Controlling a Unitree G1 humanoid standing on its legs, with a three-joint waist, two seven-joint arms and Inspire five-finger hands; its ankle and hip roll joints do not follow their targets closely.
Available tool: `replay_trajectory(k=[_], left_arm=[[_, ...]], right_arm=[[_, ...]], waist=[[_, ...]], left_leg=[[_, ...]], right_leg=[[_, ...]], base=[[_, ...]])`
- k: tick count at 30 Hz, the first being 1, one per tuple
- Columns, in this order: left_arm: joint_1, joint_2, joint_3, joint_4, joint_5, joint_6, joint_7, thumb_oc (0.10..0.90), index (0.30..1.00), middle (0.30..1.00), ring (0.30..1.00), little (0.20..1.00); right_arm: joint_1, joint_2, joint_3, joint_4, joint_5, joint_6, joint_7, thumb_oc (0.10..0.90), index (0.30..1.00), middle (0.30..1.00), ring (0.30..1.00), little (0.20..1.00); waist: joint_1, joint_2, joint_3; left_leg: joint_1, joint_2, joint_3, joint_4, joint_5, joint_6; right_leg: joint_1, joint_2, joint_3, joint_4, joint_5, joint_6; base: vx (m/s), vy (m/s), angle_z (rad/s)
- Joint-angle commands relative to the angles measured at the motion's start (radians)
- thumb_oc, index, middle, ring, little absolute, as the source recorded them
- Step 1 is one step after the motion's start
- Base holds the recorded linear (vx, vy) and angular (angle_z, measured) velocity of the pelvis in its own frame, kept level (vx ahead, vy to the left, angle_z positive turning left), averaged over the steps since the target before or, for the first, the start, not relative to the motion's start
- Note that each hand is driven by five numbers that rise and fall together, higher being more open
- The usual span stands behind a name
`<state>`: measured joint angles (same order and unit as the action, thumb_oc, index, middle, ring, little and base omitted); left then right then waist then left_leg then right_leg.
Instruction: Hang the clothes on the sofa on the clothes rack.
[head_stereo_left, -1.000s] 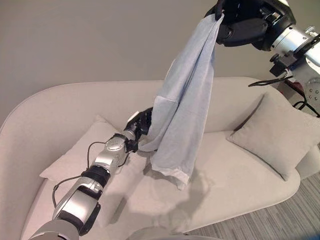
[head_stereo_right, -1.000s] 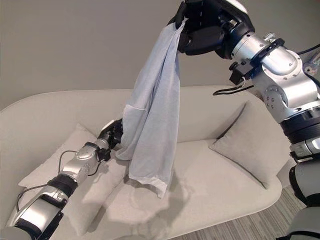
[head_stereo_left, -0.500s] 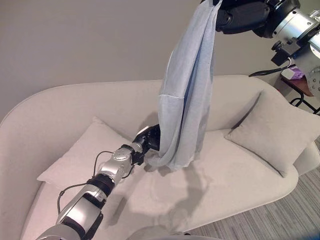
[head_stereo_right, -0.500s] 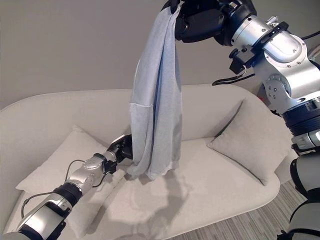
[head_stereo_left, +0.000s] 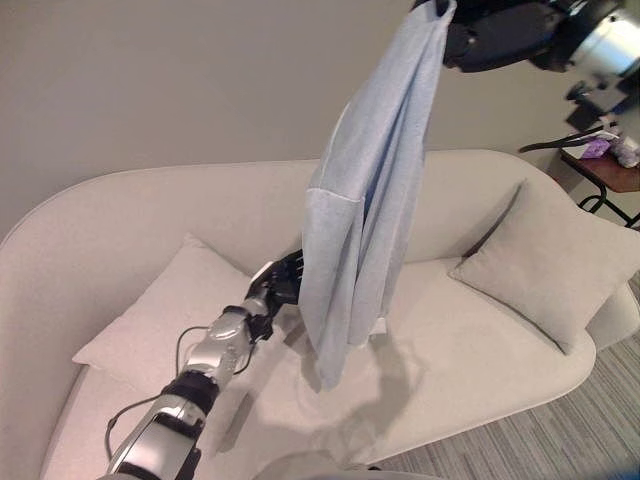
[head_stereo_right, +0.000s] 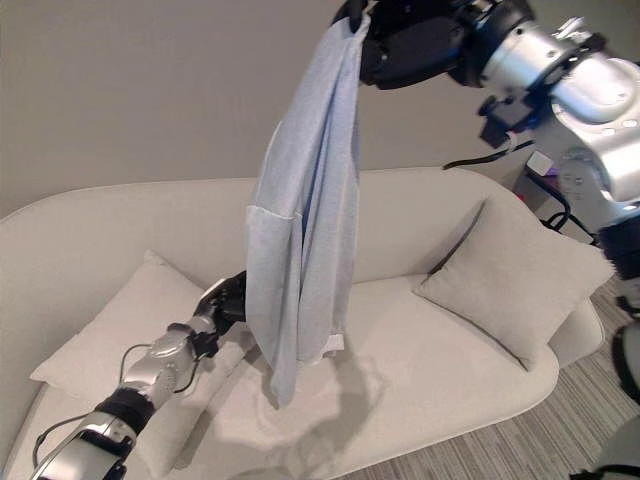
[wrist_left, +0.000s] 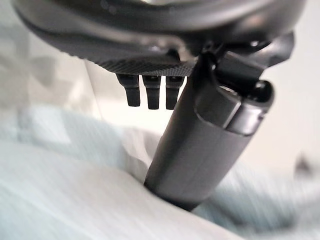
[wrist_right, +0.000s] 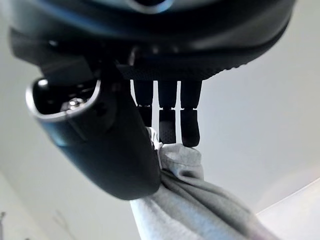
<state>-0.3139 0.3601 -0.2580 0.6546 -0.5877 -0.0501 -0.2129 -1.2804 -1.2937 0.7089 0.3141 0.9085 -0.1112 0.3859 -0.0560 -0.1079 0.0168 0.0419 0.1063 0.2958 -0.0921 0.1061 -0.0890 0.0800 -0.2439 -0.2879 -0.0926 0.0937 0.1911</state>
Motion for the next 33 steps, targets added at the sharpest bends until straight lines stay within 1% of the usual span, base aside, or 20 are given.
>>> replay_trajectory(k=[1, 2, 5, 9, 12, 20, 23, 26, 28, 33], left_arm=[[-0.022, 0.082, 0.053, -0.107, -0.033, -0.132, 0.001, 0.8, 0.9, 0.9, 0.9, 0.9], [0.023, 0.098, 0.108, -0.119, -0.05, -0.138, 0.004, 0.8, 0.9, 0.9, 0.9, 0.9], [0.071, 0.12, 0.174, -0.132, -0.077, -0.145, 0.004, 0.8, 0.9, 0.9, 0.9, 0.9], [0.069, 0.132, 0.225, -0.133, -0.12, -0.161, 0.019, 0.8, 0.9, 0.9, 0.9, 0.9], [0.046, 0.128, 0.239, -0.148, -0.142, -0.173, 0.032, 0.8, 0.9, 0.9, 0.9, 0.9], [-0.005, 0.105, 0.212, -0.22, -0.153, -0.191, 0.038, 0.8, 0.9, 0.9, 0.9, 0.9], [-0.043, 0.079, 0.173, -0.262, -0.168, -0.188, 0.026, 0.8, 0.9, 0.9, 0.9, 0.9], [-0.069, 0.052, 0.143, -0.286, -0.197, -0.18, 0.012, 0.8, 0.9, 0.9, 0.9, 0.9], [-0.09, 0.026, 0.115, -0.309, -0.243, -0.165, -0.009, 0.8, 0.9, 0.9, 0.9, 0.9], [-0.083, 0.014, 0.089, -0.335, -0.265, -0.147, -0.039, 0.8, 0.9, 0.9, 0.9, 0.9]], right_arm=[[-0.123, -0.087, -0.058, 0.044, 0.06, -0.081, -0.023, 0.4, 0.3, 0.3, 0.3, 0.3], [-0.12, -0.11, -0.061, 0.045, 0.063, -0.083, -0.013, 0.4, 0.3, 0.3, 0.3, 0.3], [-0.121, -0.141, -0.059, 0.044, 0.064, -0.081, 0.002, 0.4, 0.3, 0.3, 0.3, 0.3], [-0.118, -0.16, -0.046, 0.03, 0.061, -0.079, 0.012, 0.4, 0.3, 0.3, 0.3, 0.3], [-0.114, -0.165, -0.035, 0.011, 0.054, -0.082, 0.016, 0.4, 0.3, 0.3, 0.3, 0.3], [-0.083, -0.163, -0.036, -0.029, 0.042, -0.083, 0.016, 0.4, 0.3, 0.3, 0.3, 0.3], [-0.056, -0.155, -0.044, -0.041, 0.034, -0.082, 0.012, 0.4, 0.3, 0.3, 0.3, 0.3], [-0.015, -0.131, -0.08, -0.046, 0.028, -0.078, 0.002, 0.4, 0.3, 0.3, 0.3, 0.3], [0.045, -0.108, -0.125, -0.071, 0.02, -0.078, -0.008, 0.4, 0.3, 0.3, 0.3, 0.3], [0.083, -0.093, -0.157, -0.086, 0.017, -0.076, -0.013, 0.4, 0.3, 0.3, 0.3, 0.3]], waist=[[0.054, -0.06, -0.077], [0.062, -0.061, -0.076], [0.073, -0.065, -0.077], [0.08, -0.067, -0.077], [0.081, -0.07, -0.077], [0.079, -0.076, -0.079], [0.074, -0.078, -0.078], [0.068, -0.077, -0.076], [0.061, -0.077, -0.073], [0.059, -0.073, -0.072]], left_leg=[[0.073, 0.067, 0.069, 0.005, -0.113, -0.068], [0.074, 0.068, 0.07, 0.005, -0.112, -0.069], [0.075, 0.069, 0.071, 0.005, -0.11, -0.071], [0.081, 0.073, 0.066, 0.005, -0.111, -0.076], [0.078, 0.075, 0.062, 0.005, -0.108, -0.077], [0.074, 0.075, 0.058, 0.005, -0.105, -0.076], [0.075, 0.075, 0.056, 0.005, -0.108, -0.074], [0.078, 0.074, 0.058, 0.005, -0.111, -0.071], [0.081, 0.075, 0.06, 0.005, -0.114, -0.069], [0.084, 0.072, 0.062, 0.005, -0.117, -0.066]], right_leg=[[0.031, -0.043, -0.121, 0.005, 0.027, 0.023], [0.033, -0.043, -0.126, 0.005, 0.027, 0.023], [0.037, -0.044, -0.134, 0.005, 0.027, 0.024], [0.046, -0.039, -0.141, 0.005, 0.023, 0.024], [0.049, -0.039, -0.143, 0.005, 0.021, 0.024], [0.046, -0.041, -0.144, 0.005, 0.022, 0.023], [0.046, -0.041, -0.141, 0.005, 0.022, 0.022], [0.043, -0.04, -0.136, 0.005, 0.024, 0.022], [0.043, -0.04, -0.13, 0.005, 0.023, 0.021], [0.044, -0.043, -0.127, 0.005, 0.025, 0.022]], base=[[0.0, 0.0, 0.0], [0.0, 0.0, 0.0], [0.0, 0.0, 0.0], [0.0, -0.001, 0.03], [-0.01, -0.001, 0.05], [0.0, 0.001, 0.04], [0.0, 0.0, 0.0], [0.0, 0.0, 0.0], [0.0, 0.0, 0.0], [0.0, 0.0, 0.0]])
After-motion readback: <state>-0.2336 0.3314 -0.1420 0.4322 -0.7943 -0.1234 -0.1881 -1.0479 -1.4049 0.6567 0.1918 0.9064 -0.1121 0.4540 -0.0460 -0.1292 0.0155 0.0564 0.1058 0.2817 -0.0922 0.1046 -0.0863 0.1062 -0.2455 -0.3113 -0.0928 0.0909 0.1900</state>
